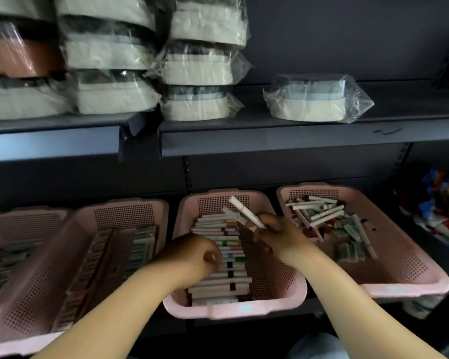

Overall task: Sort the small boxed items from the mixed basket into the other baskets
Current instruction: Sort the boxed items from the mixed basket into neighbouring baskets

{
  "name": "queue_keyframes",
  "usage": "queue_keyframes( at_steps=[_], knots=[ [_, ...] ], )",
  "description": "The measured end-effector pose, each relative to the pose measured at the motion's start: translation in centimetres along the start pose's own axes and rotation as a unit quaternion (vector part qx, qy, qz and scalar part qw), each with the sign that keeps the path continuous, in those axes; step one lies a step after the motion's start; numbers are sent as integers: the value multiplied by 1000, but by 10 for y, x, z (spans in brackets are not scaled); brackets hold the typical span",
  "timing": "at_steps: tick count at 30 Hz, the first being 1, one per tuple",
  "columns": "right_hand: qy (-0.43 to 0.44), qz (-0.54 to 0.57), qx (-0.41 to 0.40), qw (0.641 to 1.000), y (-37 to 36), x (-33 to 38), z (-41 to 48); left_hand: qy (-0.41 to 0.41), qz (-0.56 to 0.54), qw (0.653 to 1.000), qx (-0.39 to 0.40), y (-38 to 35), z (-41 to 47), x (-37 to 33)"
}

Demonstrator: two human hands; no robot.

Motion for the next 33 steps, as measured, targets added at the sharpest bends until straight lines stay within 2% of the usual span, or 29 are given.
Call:
queue_keyframes(
  at_steps=[3,6,10,12,14,17,19,22,24,26,29,31,33],
  knots=[
    [-6,122,15,992,-7,9,-6,-5,-170,984,-54,-1,9,-3],
    [-6,188,42,981,-19,14,-9,2,-354,930,-99,-1,13,-12],
    [-3,204,94,975,-32,23,-13,5,-462,878,-129,-3,11,-22],
    [-23,174,92,980,-34,21,-11,-16,-432,890,-145,-2,12,-23],
    [-65,159,51,984,-31,15,-5,-41,-301,941,-151,2,12,-18],
    [-93,156,1,983,-18,6,-3,-42,-93,991,-82,2,3,-10],
    [-78,130,-1,988,-13,3,-4,-26,-4,999,-25,-1,-2,-7],
    [-73,86,2,994,-11,-1,-4,-6,62,996,67,-5,-6,-9],
    [-68,78,6,995,-13,-1,-4,12,77,990,113,-6,-6,-9],
    [-61,82,12,995,-15,1,-4,22,75,989,124,-7,-6,-9],
    [-55,86,21,995,-17,5,-4,7,21,998,54,-5,0,-12],
    [-50,98,32,993,-21,7,-2,-23,-95,995,-15,-7,7,-16],
    [-46,101,41,993,-27,9,1,-71,-211,972,-72,-9,16,-20]
  ],
)
Point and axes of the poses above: each hand's wrist, its own z-axis towards the middle knuckle, its own y-axis out of the back of the hand, x = y × z, the point moved 1 cm from there along z, towards the middle knuckle, and after that the axes turned 14 degrees about -z, right-handed, at the moved point
